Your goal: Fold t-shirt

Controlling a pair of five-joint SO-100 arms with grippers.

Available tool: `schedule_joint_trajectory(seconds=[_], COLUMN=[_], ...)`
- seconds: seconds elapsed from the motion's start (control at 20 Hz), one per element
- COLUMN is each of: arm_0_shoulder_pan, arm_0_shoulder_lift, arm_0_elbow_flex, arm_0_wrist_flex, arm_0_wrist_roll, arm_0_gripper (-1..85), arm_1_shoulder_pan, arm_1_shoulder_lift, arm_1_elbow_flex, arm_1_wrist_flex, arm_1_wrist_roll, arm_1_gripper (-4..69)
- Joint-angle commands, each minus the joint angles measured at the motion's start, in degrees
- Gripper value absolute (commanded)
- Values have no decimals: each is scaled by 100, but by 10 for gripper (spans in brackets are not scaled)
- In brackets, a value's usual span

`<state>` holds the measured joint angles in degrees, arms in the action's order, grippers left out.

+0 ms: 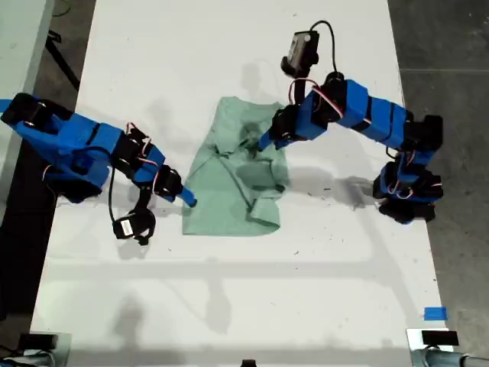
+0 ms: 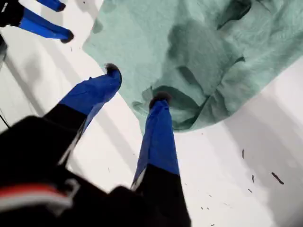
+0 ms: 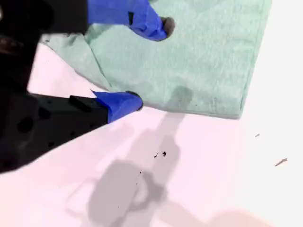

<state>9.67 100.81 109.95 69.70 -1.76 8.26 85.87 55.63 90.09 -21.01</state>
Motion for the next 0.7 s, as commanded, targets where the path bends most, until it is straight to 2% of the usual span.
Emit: schedule_joint_trajectory(seconds=[0.0, 0.25, 0.55, 0.65], arm_0_shoulder_pan=[132, -114, 26, 70], arm_0_shoulder_lift=[-167, -343, -1529, -1705], arm_0_elbow_flex=[132, 1002, 738, 563], arm_0_wrist_flex=[-387, -1485, -2628, -2584], arm_0_wrist_roll=[-413, -756, -703, -659], arm_0_gripper=[254, 242, 217, 97], arm_1_shoulder_pan=[70, 62, 105, 114], arm_1_shoulder_lift=[580, 826, 1151, 1230], arm_1_elbow_flex=[9, 193, 519, 615], arm_1_wrist_flex=[26, 26, -18, -18], arm_1_wrist_roll=[-62, -53, -53, -44], arm_1_gripper=[172, 163, 154, 152])
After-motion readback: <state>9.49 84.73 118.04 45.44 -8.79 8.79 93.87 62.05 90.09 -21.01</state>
